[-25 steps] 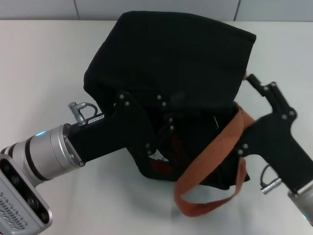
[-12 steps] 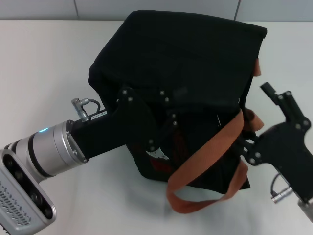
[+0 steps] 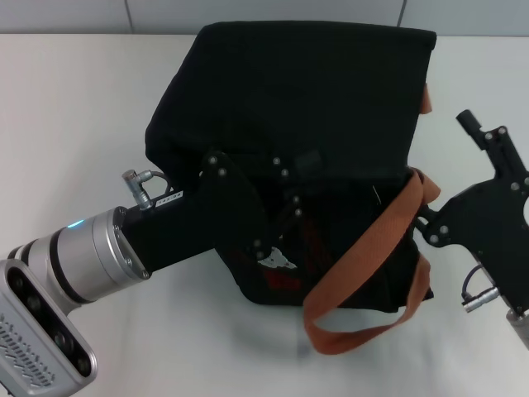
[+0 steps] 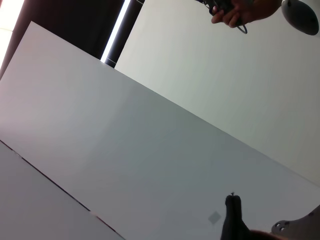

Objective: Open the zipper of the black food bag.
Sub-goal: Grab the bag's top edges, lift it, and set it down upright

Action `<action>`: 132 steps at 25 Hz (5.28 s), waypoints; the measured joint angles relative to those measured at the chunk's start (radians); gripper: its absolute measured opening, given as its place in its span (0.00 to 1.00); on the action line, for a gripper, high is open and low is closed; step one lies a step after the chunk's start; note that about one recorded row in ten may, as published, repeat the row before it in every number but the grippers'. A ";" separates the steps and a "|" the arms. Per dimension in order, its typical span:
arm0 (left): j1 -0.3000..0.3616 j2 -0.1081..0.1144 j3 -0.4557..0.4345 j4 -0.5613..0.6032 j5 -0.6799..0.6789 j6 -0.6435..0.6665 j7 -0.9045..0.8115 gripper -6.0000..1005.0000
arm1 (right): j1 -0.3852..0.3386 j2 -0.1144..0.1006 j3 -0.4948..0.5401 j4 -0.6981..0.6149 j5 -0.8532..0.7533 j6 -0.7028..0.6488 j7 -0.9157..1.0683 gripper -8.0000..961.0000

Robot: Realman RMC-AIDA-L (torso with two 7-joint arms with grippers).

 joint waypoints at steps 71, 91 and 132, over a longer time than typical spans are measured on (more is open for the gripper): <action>-0.015 0.000 0.001 -0.013 0.000 0.001 -0.001 0.13 | 0.020 0.000 0.013 0.038 -0.038 0.058 -0.233 0.46; -0.017 0.000 0.001 -0.015 0.000 -0.005 -0.004 0.14 | -0.017 0.000 0.013 0.038 -0.062 0.001 -0.326 0.61; -0.018 0.000 0.000 -0.023 0.000 -0.005 0.000 0.16 | 0.017 0.000 0.020 0.045 -0.062 0.053 -0.350 0.42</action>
